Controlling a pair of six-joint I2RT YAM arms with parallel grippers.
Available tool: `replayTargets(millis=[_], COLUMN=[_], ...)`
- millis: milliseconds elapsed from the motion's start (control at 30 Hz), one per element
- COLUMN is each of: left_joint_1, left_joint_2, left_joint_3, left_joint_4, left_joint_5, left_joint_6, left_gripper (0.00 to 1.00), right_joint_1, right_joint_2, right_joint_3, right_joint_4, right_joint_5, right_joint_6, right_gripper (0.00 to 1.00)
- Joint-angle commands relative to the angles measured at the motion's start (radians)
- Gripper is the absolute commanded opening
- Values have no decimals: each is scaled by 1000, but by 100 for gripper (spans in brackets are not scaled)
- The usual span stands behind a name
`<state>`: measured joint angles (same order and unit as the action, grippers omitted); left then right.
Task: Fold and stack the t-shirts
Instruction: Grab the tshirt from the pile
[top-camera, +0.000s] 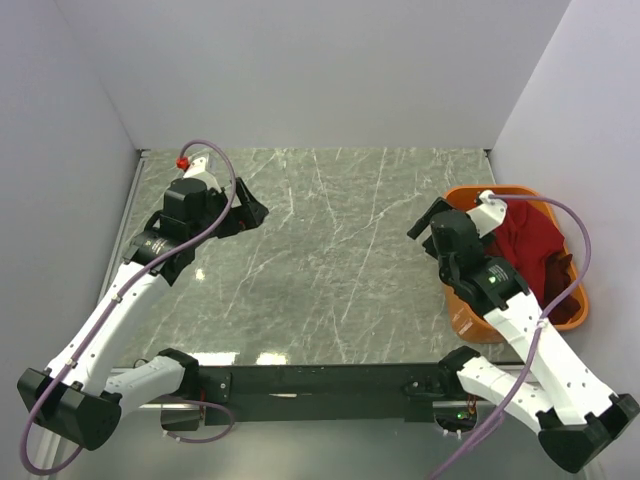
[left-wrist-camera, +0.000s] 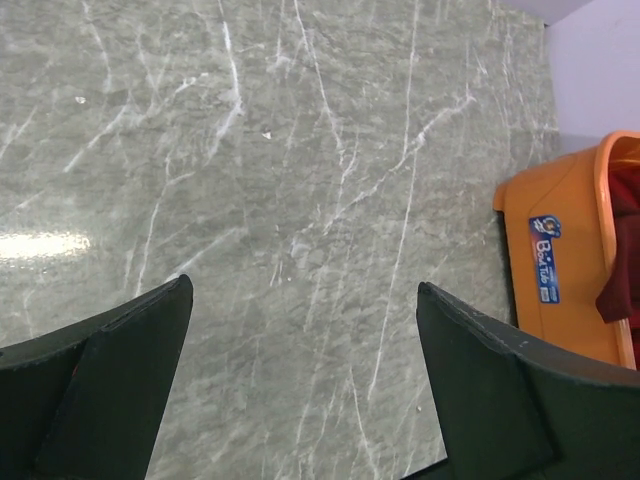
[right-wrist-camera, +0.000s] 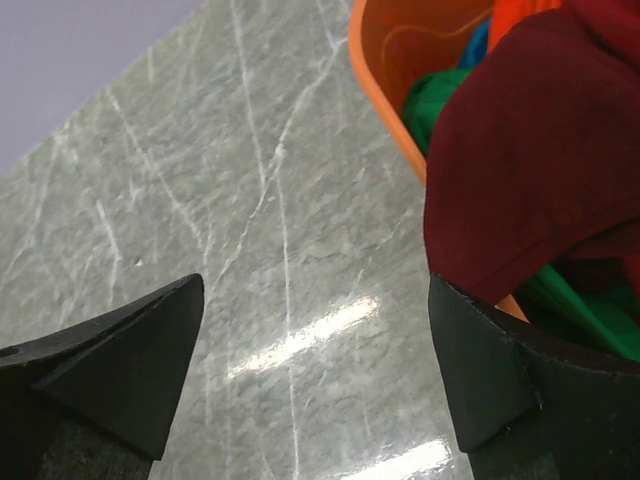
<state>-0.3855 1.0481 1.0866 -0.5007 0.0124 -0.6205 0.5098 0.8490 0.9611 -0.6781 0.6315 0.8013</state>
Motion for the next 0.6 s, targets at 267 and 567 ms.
replayTargets(millis=[267, 567], left_joint_1=[4, 4], left_joint_2=[-60, -83], left_joint_3=[-28, -82], left_joint_4=[50, 48], left_joint_5=[43, 15], left_joint_6=[-2, 4], left_gripper=[99, 99], right_joint_1=[-95, -464], right_joint_2=[301, 438], right_joint_3=[336, 478], right_joint_4=[-205, -210], right_joint_5=[209, -8], right_joint_6=[55, 61], right_gripper=[99, 98])
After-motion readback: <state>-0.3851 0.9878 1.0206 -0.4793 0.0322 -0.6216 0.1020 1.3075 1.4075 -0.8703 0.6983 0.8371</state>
